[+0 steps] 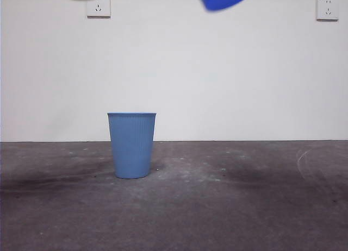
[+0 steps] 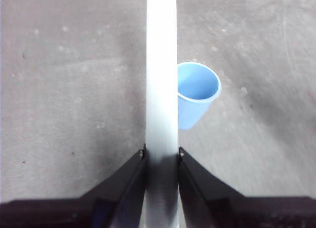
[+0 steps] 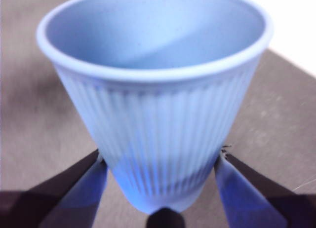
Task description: Pick up the cup brush,pick up the cup,insert the brush into the cup,clean the cup,put the cup brush back,put the cup back to the fixed position on the table
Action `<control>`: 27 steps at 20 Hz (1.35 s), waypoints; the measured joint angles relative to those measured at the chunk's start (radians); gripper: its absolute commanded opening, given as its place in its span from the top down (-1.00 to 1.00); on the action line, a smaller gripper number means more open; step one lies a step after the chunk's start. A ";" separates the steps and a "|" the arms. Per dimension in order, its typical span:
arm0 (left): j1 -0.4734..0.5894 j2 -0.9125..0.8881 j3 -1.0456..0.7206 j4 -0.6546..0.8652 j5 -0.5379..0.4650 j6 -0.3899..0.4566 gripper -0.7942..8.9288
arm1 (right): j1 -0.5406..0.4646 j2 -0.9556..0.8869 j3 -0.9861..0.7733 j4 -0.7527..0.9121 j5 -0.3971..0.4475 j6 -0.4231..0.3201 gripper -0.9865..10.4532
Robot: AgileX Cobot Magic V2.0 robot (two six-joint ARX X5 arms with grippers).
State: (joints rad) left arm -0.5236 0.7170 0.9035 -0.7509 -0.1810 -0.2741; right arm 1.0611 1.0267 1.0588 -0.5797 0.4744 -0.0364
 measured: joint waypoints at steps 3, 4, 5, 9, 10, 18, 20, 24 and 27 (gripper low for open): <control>0.192 0.124 -0.001 0.076 0.146 0.001 0.86 | 0.000 -0.098 0.000 -0.026 0.005 0.014 0.86; 0.258 0.176 -0.003 0.102 0.200 0.002 0.86 | 0.001 -0.129 0.000 -0.039 0.013 0.020 0.86; 0.319 0.229 -0.008 0.131 0.251 0.003 0.86 | 0.001 -0.159 0.000 -0.051 0.021 0.027 0.86; 0.404 0.422 -0.014 0.171 0.305 0.033 0.85 | 0.001 -0.249 0.000 -0.063 0.063 0.045 0.86; 0.402 0.465 -0.015 0.190 0.306 0.042 0.85 | 0.001 -0.256 0.000 -0.063 0.077 0.045 0.86; 0.314 0.702 -0.015 0.336 0.215 0.048 0.85 | 0.001 -0.244 0.000 -0.068 0.120 0.048 0.86; 0.301 0.748 -0.015 0.363 0.206 0.043 0.85 | 0.001 -0.244 0.000 -0.068 0.125 0.048 0.86; 0.266 0.820 -0.015 0.382 0.156 0.027 0.85 | 0.001 -0.244 0.000 -0.068 0.125 0.048 0.86; 0.246 0.871 -0.015 0.384 0.136 0.002 0.85 | 0.001 -0.244 0.000 -0.068 0.125 0.048 0.86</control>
State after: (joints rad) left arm -0.2771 1.5879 0.8883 -0.3672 -0.0448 -0.2718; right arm 1.0622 0.7830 1.0588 -0.6472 0.5991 0.0120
